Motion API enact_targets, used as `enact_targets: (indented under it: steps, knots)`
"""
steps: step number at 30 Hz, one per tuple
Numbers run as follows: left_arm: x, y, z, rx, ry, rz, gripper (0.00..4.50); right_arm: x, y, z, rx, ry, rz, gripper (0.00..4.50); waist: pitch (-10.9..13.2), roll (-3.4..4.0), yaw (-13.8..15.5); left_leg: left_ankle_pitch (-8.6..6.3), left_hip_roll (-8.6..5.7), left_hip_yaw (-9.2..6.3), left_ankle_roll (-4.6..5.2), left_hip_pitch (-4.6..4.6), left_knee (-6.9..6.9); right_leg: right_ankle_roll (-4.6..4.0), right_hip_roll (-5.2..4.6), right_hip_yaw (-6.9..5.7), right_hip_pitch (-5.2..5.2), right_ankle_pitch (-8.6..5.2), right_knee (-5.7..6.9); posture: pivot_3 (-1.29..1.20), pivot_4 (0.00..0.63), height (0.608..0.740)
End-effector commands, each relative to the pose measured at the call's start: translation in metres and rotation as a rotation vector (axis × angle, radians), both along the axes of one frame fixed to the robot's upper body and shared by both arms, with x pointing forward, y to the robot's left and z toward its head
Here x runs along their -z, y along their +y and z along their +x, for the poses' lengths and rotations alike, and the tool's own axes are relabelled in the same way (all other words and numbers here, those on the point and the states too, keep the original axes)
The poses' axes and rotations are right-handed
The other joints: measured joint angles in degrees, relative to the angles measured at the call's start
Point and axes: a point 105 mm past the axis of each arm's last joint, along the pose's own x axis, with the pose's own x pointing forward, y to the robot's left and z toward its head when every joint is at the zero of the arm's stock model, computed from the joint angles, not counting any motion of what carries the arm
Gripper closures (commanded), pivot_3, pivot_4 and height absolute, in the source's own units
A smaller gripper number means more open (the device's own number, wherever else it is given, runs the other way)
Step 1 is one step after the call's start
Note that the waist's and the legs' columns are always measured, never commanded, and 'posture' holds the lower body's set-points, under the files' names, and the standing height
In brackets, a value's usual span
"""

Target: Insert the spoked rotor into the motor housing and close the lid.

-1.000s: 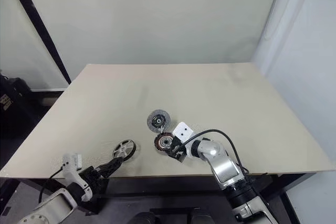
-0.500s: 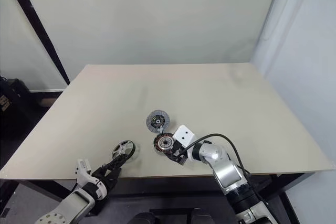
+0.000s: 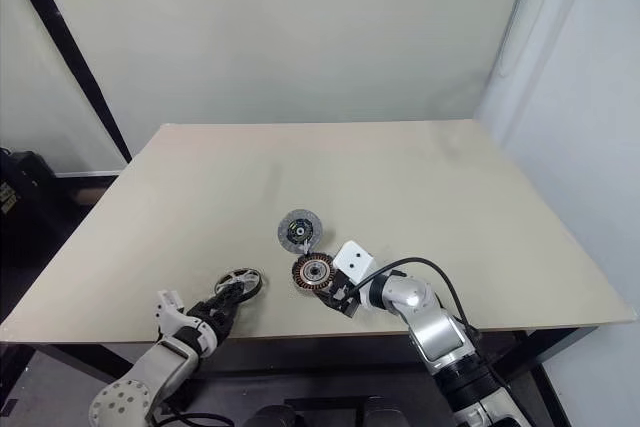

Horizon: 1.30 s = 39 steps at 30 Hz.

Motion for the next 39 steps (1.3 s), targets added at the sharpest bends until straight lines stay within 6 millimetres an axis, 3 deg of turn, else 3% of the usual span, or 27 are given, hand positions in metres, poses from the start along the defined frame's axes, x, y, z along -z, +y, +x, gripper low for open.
enact_targets:
  steps: [1,4,11,15,18,24,29,39]
  knots:
    - [-0.008,0.000,0.002,0.002,-0.036,0.006,3.29,-0.018,-0.002,0.005,0.010,-0.069,0.026,0.00,0.00,0.00,0.01,0.00,-0.01,0.00,0.00,-0.02,-0.01,0.00,0.00,0.00,-0.01,0.00,0.00,0.00,0.000,0.740]
    - [-0.012,0.001,0.001,0.002,-0.061,0.004,4.21,-0.017,-0.002,0.005,0.014,-0.069,0.025,0.00,0.00,-0.01,0.01,0.00,-0.02,-0.01,0.01,-0.19,0.00,0.00,0.00,0.00,-0.10,0.00,-0.01,0.00,0.000,0.740]
    - [-0.042,0.000,-0.006,0.106,-0.237,-0.045,4.21,-0.011,-0.007,0.003,0.034,-0.055,0.017,0.00,0.00,-0.01,0.00,0.00,-0.04,-0.02,0.01,-0.33,0.01,0.00,0.01,-0.01,-0.24,0.00,-0.02,0.00,0.000,0.740]
    - [-0.070,-0.019,-0.012,0.246,-0.343,-0.133,4.21,-0.007,-0.017,0.003,0.066,-0.054,-0.005,0.00,0.01,0.00,0.02,0.00,0.02,-0.02,0.00,-0.37,0.03,0.00,-0.05,-0.01,-0.23,0.00,-0.03,0.00,0.000,0.740]
    - [-0.078,-0.038,-0.012,0.345,-0.363,-0.159,4.21,-0.005,-0.024,0.005,0.101,-0.052,-0.018,0.00,0.02,0.01,0.02,0.00,0.00,-0.01,0.00,-0.36,0.07,0.00,-0.07,0.00,-0.20,0.00,-0.06,0.00,0.000,0.740]
    - [-0.072,-0.073,0.001,0.477,-0.337,-0.200,4.21,0.000,-0.036,0.003,0.140,-0.037,-0.053,0.00,0.01,0.02,0.04,0.00,-0.01,-0.02,0.01,-0.34,0.04,0.00,-0.01,-0.01,-0.18,0.00,-0.04,0.00,0.000,0.740]
    - [-0.064,-0.091,0.023,0.506,-0.315,-0.235,4.21,0.001,-0.038,0.000,0.155,-0.028,-0.054,0.00,0.00,0.01,0.03,0.13,-0.19,0.01,0.22,-0.33,0.04,0.00,0.08,0.01,-0.17,0.00,-0.04,0.00,0.000,0.740]
    - [-0.042,-0.100,0.037,0.515,-0.247,-0.228,4.21,0.001,-0.041,-0.003,0.186,-0.025,-0.053,0.00,0.00,0.01,0.03,0.14,-0.20,-0.01,0.23,-0.34,0.03,0.00,0.12,0.01,-0.19,0.00,-0.04,0.00,0.000,0.740]
